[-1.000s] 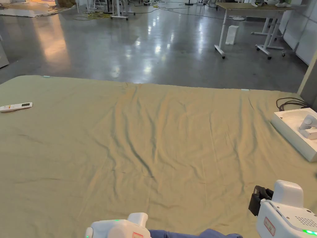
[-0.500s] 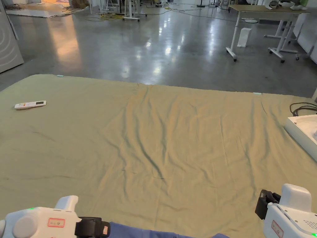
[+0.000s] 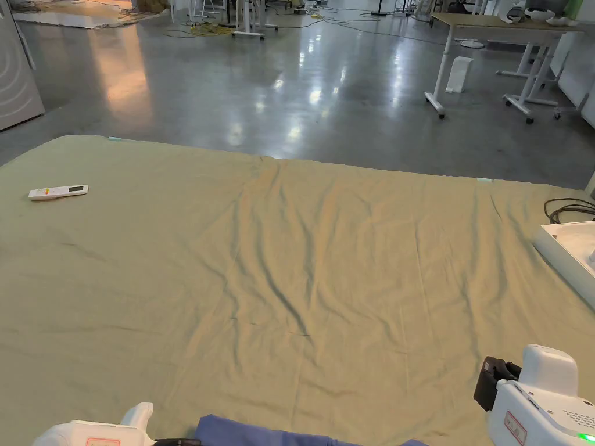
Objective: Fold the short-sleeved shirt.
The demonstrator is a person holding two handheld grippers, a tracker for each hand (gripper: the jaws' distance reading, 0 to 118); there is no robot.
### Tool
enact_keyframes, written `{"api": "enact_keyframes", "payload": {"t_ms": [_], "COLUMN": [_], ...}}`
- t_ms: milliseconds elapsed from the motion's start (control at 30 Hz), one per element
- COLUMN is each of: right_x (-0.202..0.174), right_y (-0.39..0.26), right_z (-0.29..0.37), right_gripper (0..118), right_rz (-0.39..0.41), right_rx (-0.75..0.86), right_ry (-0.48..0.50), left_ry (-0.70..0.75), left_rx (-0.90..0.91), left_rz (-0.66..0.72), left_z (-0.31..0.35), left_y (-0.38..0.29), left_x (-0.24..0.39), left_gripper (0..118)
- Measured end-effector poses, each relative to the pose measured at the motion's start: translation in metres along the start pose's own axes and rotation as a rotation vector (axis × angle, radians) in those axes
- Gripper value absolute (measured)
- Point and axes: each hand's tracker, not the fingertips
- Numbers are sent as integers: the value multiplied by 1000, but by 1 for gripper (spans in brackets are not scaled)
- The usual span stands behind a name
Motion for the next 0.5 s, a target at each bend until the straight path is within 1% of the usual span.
{"api": "enact_keyframes", "payload": {"t_ms": [100,167,200,267,300,400,500], "right_x": [-3,-4,-5,-5,-4,-1,1], "right_y": [-1,-2,-2,-3,-3,-3,-2], "right_z": [0,1,1,1,1,1,2], "right_gripper": [0,0,0,0,0,0,0], "right_rz": [-3,-1,3,5,4,-9,-12], "right_rx": [-6,-8,-10,-12,-13,-21,-21], "right_ry": [6,9,10,8,5,-3,-6], "left_ry": [-100,-79,-76,-56,-33,-52,-45], "left_rx": [-6,-1,5,11,5,12,15], "left_rz": [64,68,76,82,86,83,49], "left_z": [-7,-14,-16,-21,-25,-23,-14], "left_y": [3,0,0,-1,-1,-5,-5], "left_x": [-7,-3,-2,-2,-1,1,10], "left_gripper": [68,62,55,22,19,13,11]}}
